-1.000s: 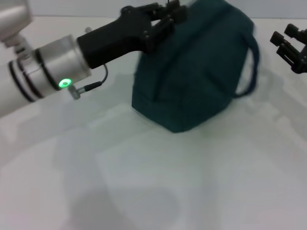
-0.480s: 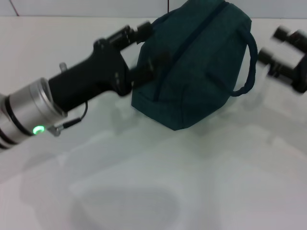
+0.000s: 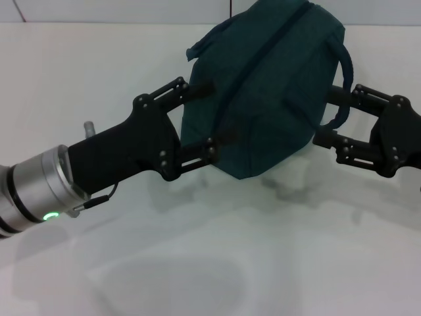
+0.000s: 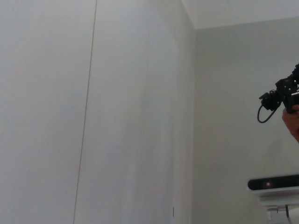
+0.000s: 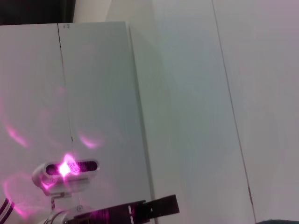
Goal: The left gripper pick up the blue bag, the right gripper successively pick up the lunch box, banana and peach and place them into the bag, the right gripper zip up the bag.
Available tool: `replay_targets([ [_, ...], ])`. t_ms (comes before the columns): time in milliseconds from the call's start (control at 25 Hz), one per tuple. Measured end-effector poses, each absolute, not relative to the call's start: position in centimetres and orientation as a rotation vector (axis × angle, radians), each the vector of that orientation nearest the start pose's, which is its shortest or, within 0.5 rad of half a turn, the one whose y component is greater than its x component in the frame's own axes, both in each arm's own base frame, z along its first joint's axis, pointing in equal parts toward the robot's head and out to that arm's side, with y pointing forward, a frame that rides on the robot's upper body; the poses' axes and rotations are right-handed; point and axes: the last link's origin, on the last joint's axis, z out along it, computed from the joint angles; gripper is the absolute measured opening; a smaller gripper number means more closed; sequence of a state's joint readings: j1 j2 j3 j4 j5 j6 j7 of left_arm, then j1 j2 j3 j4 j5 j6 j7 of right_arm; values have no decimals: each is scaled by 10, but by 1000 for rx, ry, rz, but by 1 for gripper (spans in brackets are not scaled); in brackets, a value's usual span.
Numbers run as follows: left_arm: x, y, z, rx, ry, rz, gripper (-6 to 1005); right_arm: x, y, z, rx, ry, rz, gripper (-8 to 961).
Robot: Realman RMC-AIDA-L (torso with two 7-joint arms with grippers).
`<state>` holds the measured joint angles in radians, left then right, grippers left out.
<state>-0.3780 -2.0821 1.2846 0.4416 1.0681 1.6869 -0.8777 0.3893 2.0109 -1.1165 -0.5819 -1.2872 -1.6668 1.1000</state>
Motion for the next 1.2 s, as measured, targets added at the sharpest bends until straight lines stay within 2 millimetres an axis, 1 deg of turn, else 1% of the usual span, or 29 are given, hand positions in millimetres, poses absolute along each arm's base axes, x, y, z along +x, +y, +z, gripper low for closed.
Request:
replay_targets([
  [440, -227, 274, -28, -2473, -169, -1359, 773, 235, 299, 13, -2594, 263, 1219, 748],
  [960, -225, 273, -31, -2487, -154, -1355, 773, 234, 304, 14, -2600, 256, 1201, 748],
  [1200, -224, 271, -30, -2556, -120, -1348, 773, 235, 304, 19, -2616, 265, 1207, 748],
])
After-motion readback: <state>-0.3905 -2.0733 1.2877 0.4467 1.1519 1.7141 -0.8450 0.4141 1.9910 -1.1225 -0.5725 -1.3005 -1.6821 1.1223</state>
